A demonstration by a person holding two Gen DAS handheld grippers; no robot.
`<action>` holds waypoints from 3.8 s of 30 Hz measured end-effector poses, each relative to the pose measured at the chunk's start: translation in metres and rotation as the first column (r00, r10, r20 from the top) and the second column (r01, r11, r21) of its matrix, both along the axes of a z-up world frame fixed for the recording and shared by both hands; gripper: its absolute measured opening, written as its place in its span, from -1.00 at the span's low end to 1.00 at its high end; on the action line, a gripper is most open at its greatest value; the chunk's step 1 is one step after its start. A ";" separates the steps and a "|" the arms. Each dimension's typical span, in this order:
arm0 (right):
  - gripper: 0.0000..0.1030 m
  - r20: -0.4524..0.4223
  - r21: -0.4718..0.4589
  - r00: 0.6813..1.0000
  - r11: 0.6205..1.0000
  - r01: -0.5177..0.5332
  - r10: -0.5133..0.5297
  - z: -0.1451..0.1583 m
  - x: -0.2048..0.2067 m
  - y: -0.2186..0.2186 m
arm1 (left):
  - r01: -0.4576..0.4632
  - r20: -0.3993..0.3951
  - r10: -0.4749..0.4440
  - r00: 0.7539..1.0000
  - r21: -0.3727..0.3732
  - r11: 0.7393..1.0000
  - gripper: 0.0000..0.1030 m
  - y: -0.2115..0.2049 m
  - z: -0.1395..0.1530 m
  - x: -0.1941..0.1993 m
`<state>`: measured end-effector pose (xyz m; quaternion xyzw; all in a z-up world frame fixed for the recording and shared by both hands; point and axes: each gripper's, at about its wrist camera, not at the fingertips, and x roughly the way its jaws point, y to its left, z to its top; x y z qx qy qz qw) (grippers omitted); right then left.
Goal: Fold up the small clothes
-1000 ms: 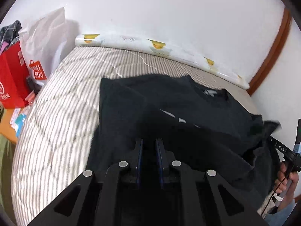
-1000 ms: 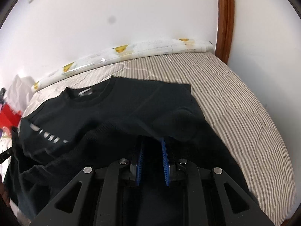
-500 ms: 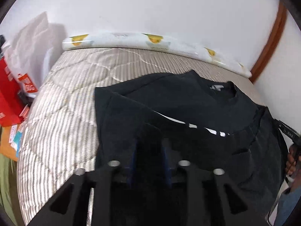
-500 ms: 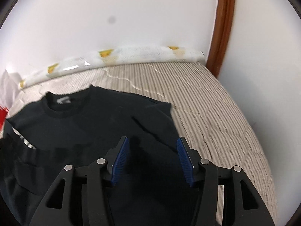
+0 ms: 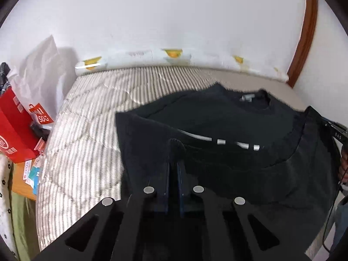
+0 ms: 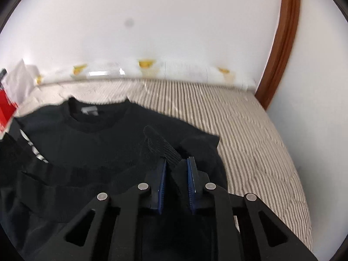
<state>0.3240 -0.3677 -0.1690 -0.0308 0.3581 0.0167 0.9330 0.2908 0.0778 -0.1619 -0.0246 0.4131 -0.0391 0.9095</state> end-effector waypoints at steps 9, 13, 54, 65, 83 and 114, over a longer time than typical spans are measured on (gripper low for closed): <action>-0.69 0.011 0.166 0.997 0.983 0.072 -0.075 0.016 0.044 -0.027 | -0.142 0.073 0.152 0.986 -0.131 0.981 -0.88 0.036 0.023 0.033; -0.69 -0.038 0.157 0.995 0.983 0.099 -0.094 -0.003 0.064 -0.028 | -0.157 0.040 0.162 0.986 -0.106 0.982 -0.88 0.030 0.012 0.059; -0.26 -0.140 0.072 0.978 0.987 -0.143 0.152 -0.020 -0.068 0.164 | -0.178 -0.052 0.171 0.984 -0.224 0.958 0.11 0.059 -0.003 -0.117; -0.26 -0.127 -0.083 0.983 0.986 -0.144 0.133 -0.041 -0.106 0.180 | -0.178 -0.123 0.140 0.982 -0.389 0.904 0.11 0.068 -0.043 -0.166; -0.26 -0.117 -0.028 0.981 0.987 -0.156 0.152 -0.037 -0.196 0.150 | -0.205 -0.090 0.186 0.978 -0.545 0.813 0.20 0.065 -0.060 -0.143; -0.17 0.022 0.140 0.992 0.983 0.121 -0.125 0.004 -0.235 -0.050 | 0.271 0.020 -0.278 0.960 -0.300 0.915 -0.77 -0.213 0.037 -0.070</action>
